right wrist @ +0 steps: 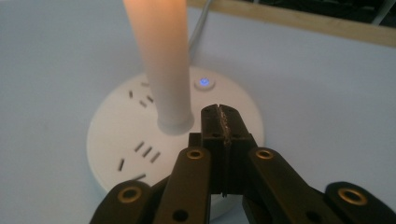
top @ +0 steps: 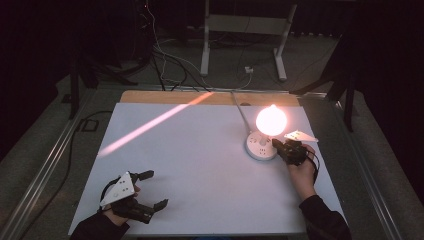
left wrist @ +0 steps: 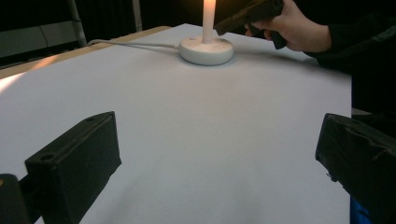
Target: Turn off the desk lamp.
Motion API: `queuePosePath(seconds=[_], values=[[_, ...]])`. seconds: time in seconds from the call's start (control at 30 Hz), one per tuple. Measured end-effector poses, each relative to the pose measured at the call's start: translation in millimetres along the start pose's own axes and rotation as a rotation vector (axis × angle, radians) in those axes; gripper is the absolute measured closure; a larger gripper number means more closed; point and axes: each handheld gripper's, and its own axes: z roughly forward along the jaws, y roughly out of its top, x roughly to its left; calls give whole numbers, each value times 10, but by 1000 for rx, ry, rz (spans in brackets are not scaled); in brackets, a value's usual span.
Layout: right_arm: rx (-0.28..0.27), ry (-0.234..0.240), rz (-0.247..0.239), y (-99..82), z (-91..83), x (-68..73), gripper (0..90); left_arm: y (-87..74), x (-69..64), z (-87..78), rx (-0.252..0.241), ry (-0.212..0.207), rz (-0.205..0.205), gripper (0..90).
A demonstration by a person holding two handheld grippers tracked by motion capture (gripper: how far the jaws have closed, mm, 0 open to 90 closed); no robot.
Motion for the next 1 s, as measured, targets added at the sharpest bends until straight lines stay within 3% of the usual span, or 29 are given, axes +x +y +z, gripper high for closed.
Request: queuePosePath(seconds=[0.13,0.3,0.8,0.97,1.0], values=[[-39,-6,16,69,-116,-33,900,1,-8,1,1,-1,3,5],[-45,-13,16,94,-162,-40,900,2,-6,-1,0,1,3,5],[43,-5,-4,-69,45,8,900,2,-7,-3,-1,1,3,5],[43,-7,-10,-80,55,8,900,1,-8,-2,0,1,4,5],[41,10,5,-88,60,8,900,1,-9,-2,0,1,3,5]])
